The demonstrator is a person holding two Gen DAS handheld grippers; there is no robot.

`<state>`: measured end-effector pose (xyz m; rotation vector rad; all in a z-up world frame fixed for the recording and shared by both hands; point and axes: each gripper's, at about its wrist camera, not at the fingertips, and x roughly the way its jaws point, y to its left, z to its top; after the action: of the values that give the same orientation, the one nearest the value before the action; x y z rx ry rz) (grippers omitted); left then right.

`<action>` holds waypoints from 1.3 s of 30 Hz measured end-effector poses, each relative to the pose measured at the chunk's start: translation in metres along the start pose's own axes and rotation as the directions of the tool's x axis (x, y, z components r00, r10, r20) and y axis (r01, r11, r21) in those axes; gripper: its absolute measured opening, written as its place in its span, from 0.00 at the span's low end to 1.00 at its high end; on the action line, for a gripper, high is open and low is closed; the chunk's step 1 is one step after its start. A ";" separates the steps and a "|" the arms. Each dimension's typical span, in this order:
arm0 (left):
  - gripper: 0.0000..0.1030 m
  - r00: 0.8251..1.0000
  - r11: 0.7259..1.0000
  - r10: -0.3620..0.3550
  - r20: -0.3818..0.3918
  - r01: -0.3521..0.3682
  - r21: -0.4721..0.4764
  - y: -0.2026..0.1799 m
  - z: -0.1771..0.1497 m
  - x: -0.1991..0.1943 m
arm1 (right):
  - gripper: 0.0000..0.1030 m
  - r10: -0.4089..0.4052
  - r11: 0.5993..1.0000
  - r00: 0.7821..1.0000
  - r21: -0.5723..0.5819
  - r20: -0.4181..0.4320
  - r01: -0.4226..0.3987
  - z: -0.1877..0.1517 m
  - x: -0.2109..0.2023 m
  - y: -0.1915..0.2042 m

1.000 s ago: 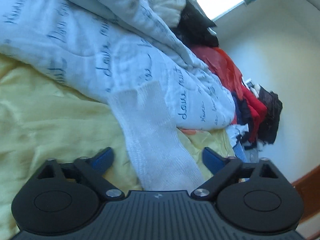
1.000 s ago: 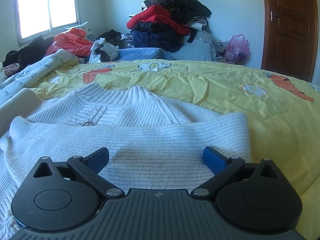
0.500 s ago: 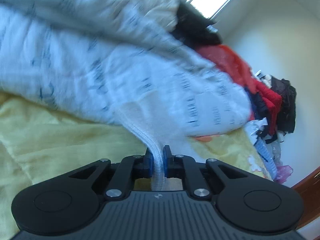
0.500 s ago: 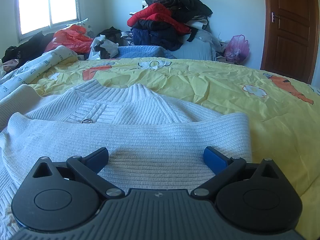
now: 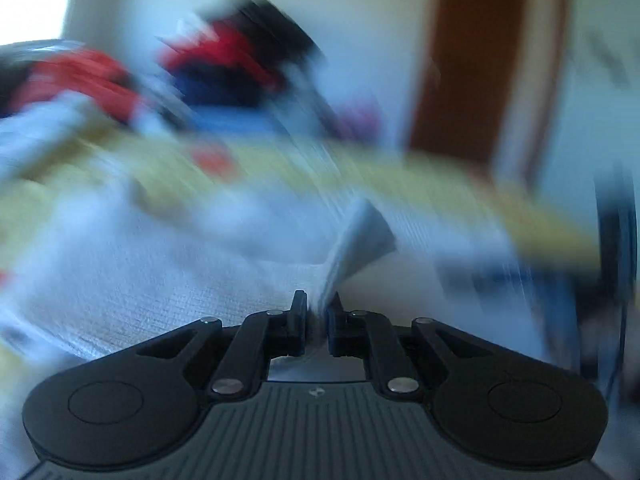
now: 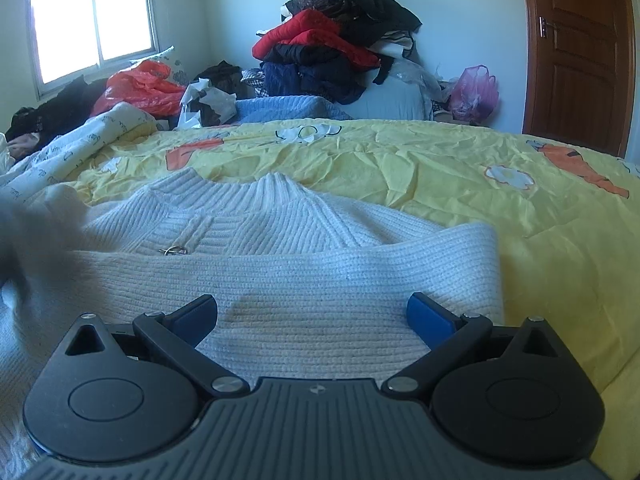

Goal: Fold small clothes
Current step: 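Fold the held sleeve across the sweater body with the left gripper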

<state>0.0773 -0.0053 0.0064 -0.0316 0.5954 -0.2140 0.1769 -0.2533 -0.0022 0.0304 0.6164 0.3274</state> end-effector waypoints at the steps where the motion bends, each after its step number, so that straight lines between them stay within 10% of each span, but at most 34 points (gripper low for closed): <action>1: 0.13 0.999 0.995 0.039 -0.001 -0.039 0.088 -0.017 -0.009 0.003 | 0.97 0.003 1.000 1.000 0.006 0.001 -0.003 0.000 0.000 -0.001; 3: 0.22 0.996 0.971 0.072 0.061 -0.084 0.224 -0.037 -0.014 -0.010 | 0.97 0.009 1.000 1.000 0.015 0.005 -0.009 0.000 -0.001 -0.002; 8: 0.90 0.983 0.967 0.009 0.186 -0.056 0.248 -0.029 -0.023 -0.061 | 0.97 0.026 0.999 1.000 0.038 0.013 -0.027 0.000 -0.002 -0.006; 10: 0.91 0.968 0.970 0.060 0.246 -0.115 0.216 -0.013 -0.029 -0.077 | 0.97 0.029 0.999 0.999 0.042 0.016 -0.030 0.000 -0.002 -0.006; 16: 0.91 0.986 0.992 0.125 0.114 -0.124 -0.016 0.044 -0.051 -0.087 | 0.96 -0.008 0.997 1.000 0.072 -0.013 0.008 0.007 -0.014 0.005; 18: 0.91 0.990 0.990 0.108 0.088 -0.099 -0.102 0.057 -0.050 -0.086 | 0.96 0.117 0.980 0.993 0.166 -0.023 -0.111 0.014 -0.029 0.013; 21: 0.91 0.993 0.982 0.117 0.004 -0.115 -0.153 0.065 -0.047 -0.074 | 0.96 0.397 0.868 0.912 0.362 -0.098 -0.339 0.014 -0.031 0.026; 24: 0.93 0.991 0.984 0.126 -0.036 -0.130 -0.118 0.058 -0.048 -0.069 | 0.86 0.491 0.802 0.851 0.479 -0.188 -0.357 0.009 -0.012 0.037; 31: 0.94 0.994 0.983 0.107 -0.028 -0.110 -0.145 0.065 -0.049 -0.067 | 0.55 0.461 0.819 0.857 0.483 -0.232 -0.309 0.010 0.006 0.064; 34: 0.94 0.995 0.982 0.094 -0.024 -0.097 -0.162 0.069 -0.047 -0.063 | 0.13 0.406 0.862 0.877 0.426 -0.257 -0.275 0.011 0.007 0.076; 39: 0.94 0.995 0.982 0.092 -0.023 -0.095 -0.165 0.071 -0.047 -0.062 | 0.13 0.415 0.860 0.896 0.389 -0.159 -0.329 0.035 -0.018 0.069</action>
<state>0.0146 0.0786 -0.0042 -0.1631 0.6273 -0.0731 0.1633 -0.1909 0.0452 0.4709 0.9066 0.6027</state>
